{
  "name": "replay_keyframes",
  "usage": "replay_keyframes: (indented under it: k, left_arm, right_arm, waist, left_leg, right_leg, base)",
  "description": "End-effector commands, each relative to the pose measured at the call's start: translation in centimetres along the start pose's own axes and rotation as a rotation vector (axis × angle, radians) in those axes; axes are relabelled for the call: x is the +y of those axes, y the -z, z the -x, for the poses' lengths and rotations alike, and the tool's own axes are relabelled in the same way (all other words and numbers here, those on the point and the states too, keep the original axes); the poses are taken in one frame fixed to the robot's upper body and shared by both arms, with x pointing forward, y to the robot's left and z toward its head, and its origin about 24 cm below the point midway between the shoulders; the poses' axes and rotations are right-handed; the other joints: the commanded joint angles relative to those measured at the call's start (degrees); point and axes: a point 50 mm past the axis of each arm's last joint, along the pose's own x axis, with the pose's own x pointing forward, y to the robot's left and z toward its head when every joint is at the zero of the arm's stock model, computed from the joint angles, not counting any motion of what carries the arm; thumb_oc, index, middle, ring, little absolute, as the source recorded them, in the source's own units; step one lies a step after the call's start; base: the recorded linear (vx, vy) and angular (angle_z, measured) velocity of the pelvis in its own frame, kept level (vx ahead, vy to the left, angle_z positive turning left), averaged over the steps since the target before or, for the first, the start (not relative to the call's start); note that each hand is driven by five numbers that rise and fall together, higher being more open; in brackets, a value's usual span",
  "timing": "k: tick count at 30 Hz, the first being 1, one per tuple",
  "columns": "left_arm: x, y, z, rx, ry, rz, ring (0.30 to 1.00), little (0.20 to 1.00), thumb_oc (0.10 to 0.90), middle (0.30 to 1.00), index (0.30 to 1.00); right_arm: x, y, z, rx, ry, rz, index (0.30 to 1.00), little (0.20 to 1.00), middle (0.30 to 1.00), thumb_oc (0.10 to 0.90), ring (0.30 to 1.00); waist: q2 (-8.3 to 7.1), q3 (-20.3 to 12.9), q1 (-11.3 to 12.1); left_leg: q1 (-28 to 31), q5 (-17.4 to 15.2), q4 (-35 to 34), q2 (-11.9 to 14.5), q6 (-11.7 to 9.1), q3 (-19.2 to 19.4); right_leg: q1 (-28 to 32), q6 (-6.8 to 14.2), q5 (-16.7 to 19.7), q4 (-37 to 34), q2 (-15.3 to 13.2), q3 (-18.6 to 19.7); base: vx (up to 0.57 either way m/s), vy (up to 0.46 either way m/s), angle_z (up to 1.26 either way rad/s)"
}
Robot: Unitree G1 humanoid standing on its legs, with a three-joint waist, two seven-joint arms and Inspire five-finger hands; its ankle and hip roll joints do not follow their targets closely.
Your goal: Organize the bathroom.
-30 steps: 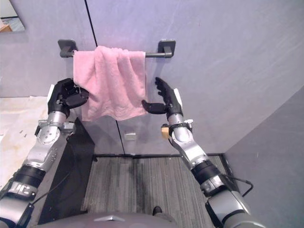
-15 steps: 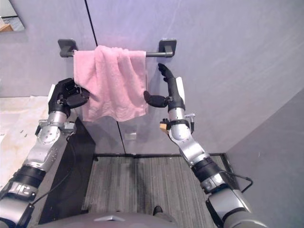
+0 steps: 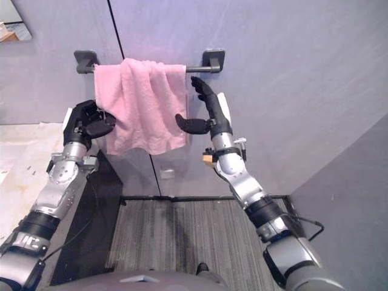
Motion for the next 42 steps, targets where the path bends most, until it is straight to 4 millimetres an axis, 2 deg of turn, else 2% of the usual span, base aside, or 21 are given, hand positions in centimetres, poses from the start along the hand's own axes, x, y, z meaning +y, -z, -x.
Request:
replay_keyframes:
  k: [1,5,9,14,15,16,17,18,27,33,36,42]
  left_arm:
    - [-0.4,-4.5,-2.3,-0.2,0.051,-0.068,0.3,0.3,0.4,0.3,0.3]
    - [-0.7,-4.7,-2.5,-0.201,0.054,-0.072,0.3,0.3,0.4,0.3,0.3]
    - [-0.8,-4.7,-2.6,-0.203,0.055,-0.074,0.3,0.3,0.4,0.3,0.3]
    - [-0.9,-4.9,-2.8,-0.205,0.055,-0.076,0.3,0.3,0.4,0.3,0.3]
    - [-0.9,-4.9,-2.7,-0.205,0.055,-0.077,0.3,0.3,0.4,0.3,0.3]
    - [-1.0,-4.9,-2.7,-0.203,0.056,-0.077,0.302,0.302,0.402,0.302,0.302]
    - [-1.0,-4.9,-2.7,-0.201,0.055,-0.078,0.302,0.302,0.402,0.302,0.302]
    - [-1.0,-4.9,-2.7,-0.2,0.055,-0.079,0.307,0.307,0.405,0.307,0.307]
    - [-0.6,-4.6,-2.6,-0.197,0.048,-0.077,0.316,0.316,0.411,0.316,0.316]
    - [0.0,-4.7,-2.2,-0.223,-0.025,-0.055,0.3,0.3,0.4,0.3,0.3]
    - [1.0,-5.0,-1.6,-0.291,-0.167,0.008,0.3,0.3,0.4,0.3,0.3]
    - [1.9,-4.6,0.2,-0.367,-0.398,0.06,0.3,0.3,0.4,0.3,0.3]
  right_arm:
    - [-0.7,-5.5,-3.9,-0.23,-0.08,-0.011,0.9,0.9,0.9,0.8,0.9]
    - [-1.0,-6.3,-4.4,-0.263,-0.057,0.035,0.9,0.9,0.9,0.8,0.9]
    - [-1.0,-6.0,-4.6,-0.206,-0.057,-0.086,0.9,0.9,0.9,0.8,0.9]
    - [-0.8,-5.7,-4.9,-0.173,-0.09,-0.1,0.9,0.9,0.9,0.8,0.9]
    - [-0.9,-5.6,-4.9,-0.169,-0.083,-0.109,0.813,0.813,0.813,0.742,0.813]
    - [-1.0,-5.6,-4.9,-0.165,-0.072,-0.108,0.512,0.512,0.512,0.541,0.512]
    - [-1.0,-5.6,-5.0,-0.166,-0.069,-0.106,0.446,0.446,0.446,0.497,0.446]
    - [-1.1,-5.7,-5.1,-0.165,-0.069,-0.106,0.3,0.3,0.3,0.4,0.3]
    - [-1.8,-5.5,-5.0,-0.176,-0.017,-0.108,0.3,0.3,0.3,0.4,0.3]
    - [-2.4,-4.6,-3.9,-0.165,0.047,-0.11,0.3,0.3,0.3,0.4,0.3]
    - [-2.9,-2.8,-2.7,-0.108,0.149,-0.162,0.3,0.3,0.3,0.4,0.3]
    - [-2.7,0.3,0.2,0.008,0.357,-0.257,0.3,0.3,0.3,0.4,0.3]
  waist:
    - [-4.04,-5.1,1.8]
    - [-4.28,-5.1,1.9]
    - [-4.37,-5.0,2.0]
    - [-4.45,-5.1,2.1]
    - [-4.44,-5.1,2.2]
    - [-4.48,-5.1,2.2]
    - [-4.47,-5.1,2.2]
    - [-4.45,-5.1,2.2]
    - [-4.33,-5.1,2.2]
    - [-4.18,-5.0,1.5]
    - [-4.06,-4.9,1.0]
    - [-3.81,-4.4,0.0]
  left_leg:
    - [0.2,-2.5,-0.1,1.4,-1.5,-0.7]
    - [0.2,-2.6,0.1,1.3,-1.4,-0.9]
    - [0.1,-2.7,0.1,1.4,-1.4,-1.0]
    - [0.1,-2.6,0.1,1.4,-1.5,-1.0]
    - [0.0,-2.6,0.1,1.4,-1.5,-1.0]
    - [0.1,-2.6,0.1,1.5,-1.4,-1.0]
    - [0.1,-2.6,0.1,1.5,-1.5,-1.0]
    - [0.1,-2.6,0.0,1.5,-1.4,-1.1]
    - [0.0,-2.6,0.0,1.5,-1.5,-1.0]
    - [0.1,-2.7,0.0,1.6,-1.4,-0.6]
    - [0.3,-2.8,-0.1,1.6,-1.3,-0.3]
    - [0.7,-3.0,-0.1,1.5,-1.2,0.3]
  right_leg:
    - [3.1,3.1,-4.3,0.0,-2.8,0.2]
    - [3.2,3.1,-4.3,0.0,-2.8,0.3]
    - [3.2,3.1,-4.3,0.0,-2.8,0.3]
    - [3.1,3.1,-4.3,0.0,-2.8,0.2]
    - [3.1,3.1,-4.3,0.0,-2.8,0.2]
    - [3.1,3.0,-4.3,0.0,-2.8,0.2]
    - [3.1,3.0,-4.3,0.0,-2.7,0.2]
    - [3.1,3.0,-4.3,0.0,-2.7,0.2]
    - [3.1,2.9,-4.3,0.0,-2.7,0.2]
    - [3.0,3.0,-4.4,0.0,-2.6,0.5]
    - [2.9,3.0,-4.4,0.0,-2.6,0.9]
    - [2.9,2.8,-4.3,0.0,-2.5,1.7]
  base:
    - [0.04,-0.006,0.02]
    - [0.0,-0.002,0.01]
    - [0.0,-0.001,0.01]
    - [0.0,0.0,0.0]
    - [0.01,-0.005,0.03]
    - [0.01,-0.004,0.03]
    - [0.0,0.0,0.0]
    - [0.0,0.0,0.0]
    - [0.0,0.0,0.0]
    - [0.0,0.0,0.0]
    - [0.0,0.0,0.0]
    - [-0.01,-0.001,-0.04]
